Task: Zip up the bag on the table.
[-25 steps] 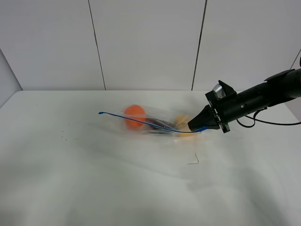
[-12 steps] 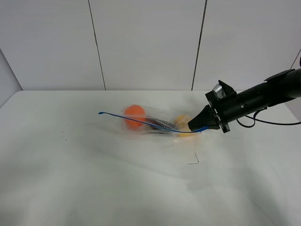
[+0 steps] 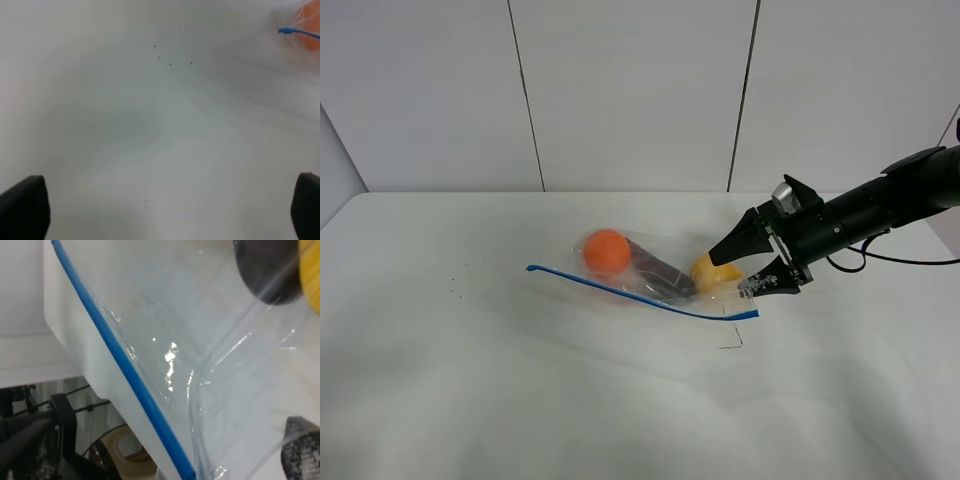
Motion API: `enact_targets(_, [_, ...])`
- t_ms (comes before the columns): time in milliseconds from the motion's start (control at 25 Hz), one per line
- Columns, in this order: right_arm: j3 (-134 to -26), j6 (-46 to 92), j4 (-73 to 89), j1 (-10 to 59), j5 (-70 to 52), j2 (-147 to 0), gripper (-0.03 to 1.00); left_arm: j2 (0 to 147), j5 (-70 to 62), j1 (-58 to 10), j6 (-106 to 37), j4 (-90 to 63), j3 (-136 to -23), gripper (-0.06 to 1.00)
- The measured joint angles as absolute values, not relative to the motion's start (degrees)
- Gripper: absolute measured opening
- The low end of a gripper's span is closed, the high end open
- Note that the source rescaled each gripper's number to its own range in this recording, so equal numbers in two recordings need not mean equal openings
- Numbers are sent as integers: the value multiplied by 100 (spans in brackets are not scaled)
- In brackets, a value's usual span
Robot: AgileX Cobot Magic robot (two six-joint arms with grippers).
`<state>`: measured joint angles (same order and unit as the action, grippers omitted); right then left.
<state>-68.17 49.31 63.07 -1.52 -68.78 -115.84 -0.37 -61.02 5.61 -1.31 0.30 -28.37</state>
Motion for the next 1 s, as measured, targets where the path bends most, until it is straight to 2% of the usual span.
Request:
enact_targets(560, [-6817, 4603, 6110, -152, -6900, -11584, 100, -37, -6102, 561, -131, 30, -2837, 100])
enact_targets(800, [-6817, 3866, 4928, -152, -6298, -11415, 100, -37, -6102, 561, -126, 30, -2837, 100])
enact_targets(1000, [-6817, 2510, 3137, -152, -5492, -11017, 100, -37, -6102, 561, -126, 30, -2837, 100])
